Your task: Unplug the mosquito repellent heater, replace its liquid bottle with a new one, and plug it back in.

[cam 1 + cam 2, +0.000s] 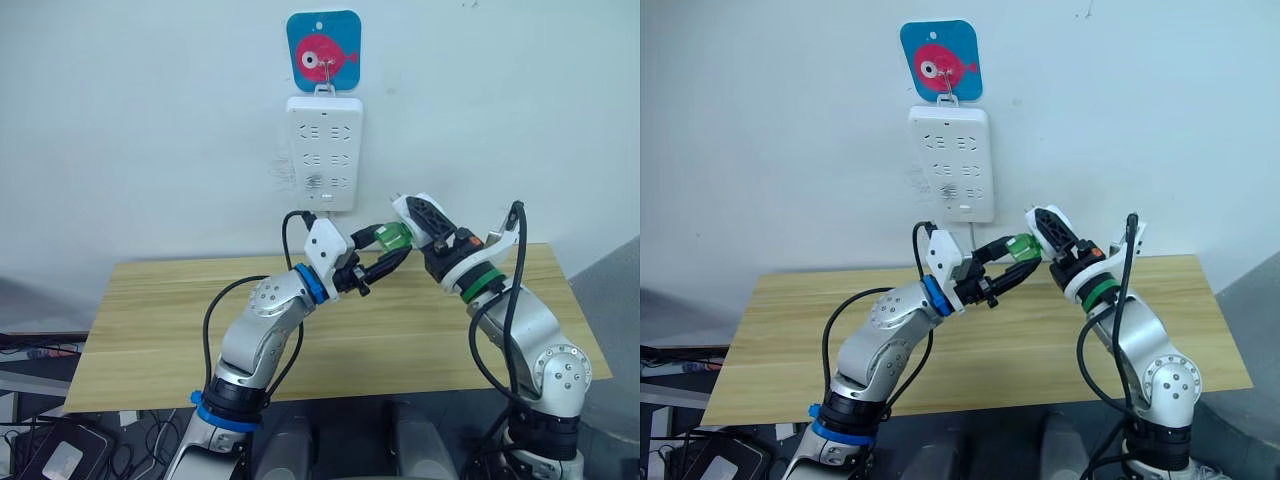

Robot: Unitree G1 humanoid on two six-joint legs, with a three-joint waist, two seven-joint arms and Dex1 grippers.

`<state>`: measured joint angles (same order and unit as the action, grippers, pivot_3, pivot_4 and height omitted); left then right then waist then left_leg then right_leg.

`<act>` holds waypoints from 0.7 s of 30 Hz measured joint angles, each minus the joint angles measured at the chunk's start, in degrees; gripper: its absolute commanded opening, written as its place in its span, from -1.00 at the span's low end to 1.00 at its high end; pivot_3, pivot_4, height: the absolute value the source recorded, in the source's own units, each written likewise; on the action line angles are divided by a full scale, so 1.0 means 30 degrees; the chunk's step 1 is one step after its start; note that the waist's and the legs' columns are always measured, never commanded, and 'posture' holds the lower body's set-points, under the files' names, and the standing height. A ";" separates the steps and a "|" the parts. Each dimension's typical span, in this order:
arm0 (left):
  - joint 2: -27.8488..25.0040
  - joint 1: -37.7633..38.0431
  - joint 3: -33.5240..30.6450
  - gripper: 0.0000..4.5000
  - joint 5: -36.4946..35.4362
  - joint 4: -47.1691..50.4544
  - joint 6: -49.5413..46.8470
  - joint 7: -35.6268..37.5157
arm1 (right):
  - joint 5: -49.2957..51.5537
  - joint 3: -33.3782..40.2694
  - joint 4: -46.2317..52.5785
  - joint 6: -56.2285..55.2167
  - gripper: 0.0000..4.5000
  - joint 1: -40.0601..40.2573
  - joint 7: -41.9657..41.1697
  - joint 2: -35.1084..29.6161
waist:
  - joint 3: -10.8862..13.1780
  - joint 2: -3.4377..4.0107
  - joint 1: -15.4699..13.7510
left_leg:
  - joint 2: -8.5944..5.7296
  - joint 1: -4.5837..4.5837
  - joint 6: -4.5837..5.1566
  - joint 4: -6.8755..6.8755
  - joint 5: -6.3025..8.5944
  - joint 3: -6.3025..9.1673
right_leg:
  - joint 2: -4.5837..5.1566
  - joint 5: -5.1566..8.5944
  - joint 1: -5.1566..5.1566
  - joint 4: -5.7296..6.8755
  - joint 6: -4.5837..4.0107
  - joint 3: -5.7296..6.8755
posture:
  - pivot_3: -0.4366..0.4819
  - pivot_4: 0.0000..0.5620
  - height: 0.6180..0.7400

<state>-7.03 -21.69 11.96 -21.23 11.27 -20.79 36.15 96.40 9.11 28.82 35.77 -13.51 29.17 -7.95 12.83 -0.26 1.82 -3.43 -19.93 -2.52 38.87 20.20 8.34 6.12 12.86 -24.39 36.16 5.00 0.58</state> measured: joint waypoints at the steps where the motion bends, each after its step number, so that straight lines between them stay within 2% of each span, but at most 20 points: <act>1: -0.0151 -0.0028 0.0004 0.02 0.0017 -0.0098 0.0004 0.0144 | 0.0282 -0.0141 0.0000 0.0053 1.00 0.0127 -0.0160 -0.0275 | 0.0000 0.0000 0.0001 | 0.0003 0.0000 0.0001 0.0000 0.0000 0.0002 | -0.0004 0.0000 0.0000 0.0000 0.0000 0.0002 | -0.06 -0.13 1.00; 3: -0.0549 -0.0121 0.0016 0.02 0.0026 -0.0173 0.0060 0.0591 | 0.0925 -0.0295 -0.0033 0.0314 1.00 0.0339 -0.0441 -0.1073 | 0.0005 0.0004 0.0002 | 0.0001 -0.0004 0.0002 0.0000 0.0001 0.0002 | -0.0003 0.0000 0.0001 -0.0004 -0.0001 0.0001 | -0.06 -0.14 1.00; 6: -0.1567 -0.0565 0.0043 0.02 0.0020 -0.0575 0.0500 0.2056 | 0.2726 -0.0309 -0.0837 0.1795 1.00 0.0407 -0.1737 -0.4041 | 0.0011 0.0002 -0.0019 | 0.0000 0.0002 0.0018 0.0006 0.0007 -0.0004 | -0.0003 0.0000 0.0035 -0.0028 -0.0001 0.0011 | -0.04 -0.13 1.00; 10: -0.3125 -0.1244 0.0463 0.02 -0.0028 -0.1550 0.0885 0.4844 | 0.4467 -0.0166 -0.3545 0.4187 1.00 0.0242 -0.3964 -0.7555 | 0.0026 0.0007 -0.0037 | 0.0008 0.0005 0.0034 0.0008 0.0014 -0.0018 | -0.0005 0.0000 0.0046 -0.0032 -0.0001 0.0016 | -0.02 -0.14 1.00; 14: -0.4252 -0.1647 0.0975 0.02 -0.0030 -0.2164 0.1322 0.7113 | 0.4882 0.0259 -0.5418 0.6451 1.00 -0.0325 -0.6229 -0.8616 | 0.0034 0.0007 -0.0035 | 0.0015 0.0003 0.0054 0.0010 0.0024 -0.0044 | -0.0004 0.0000 0.0047 -0.0037 -0.0001 0.0006 | -0.01 -0.13 1.00; 16: -0.4999 -0.2004 0.1381 0.02 0.0254 -0.2615 0.2451 0.8973 | 0.5020 0.0080 -0.6703 0.8921 1.00 -0.0829 -0.8359 -0.9871 | 0.0038 0.0007 -0.0052 | 0.0020 -0.0001 0.0063 0.0012 0.0029 -0.0045 | -0.0002 0.0000 0.0049 -0.0049 -0.0001 0.0010 | 0.00 -0.14 1.00; 21: -0.5107 -0.2165 0.1573 0.02 0.0803 -0.3463 0.3885 1.0109 | 0.5029 -0.0712 -0.8146 1.1562 1.00 -0.1178 -1.0601 -1.1472 | 0.0043 -0.0002 -0.0143 | 0.0022 -0.0011 0.0065 0.0024 0.0031 -0.0034 | 0.0005 -0.0001 0.0054 -0.0058 0.0000 0.0017 | 0.02 -0.15 1.00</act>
<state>-22.35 -28.18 16.68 -18.82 0.88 -9.13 66.48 111.49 6.97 4.38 70.46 -17.05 -2.63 -42.37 12.96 -0.27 1.39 -3.36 -19.96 -2.32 38.94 20.29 8.24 6.14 12.86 -24.23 35.99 5.00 0.63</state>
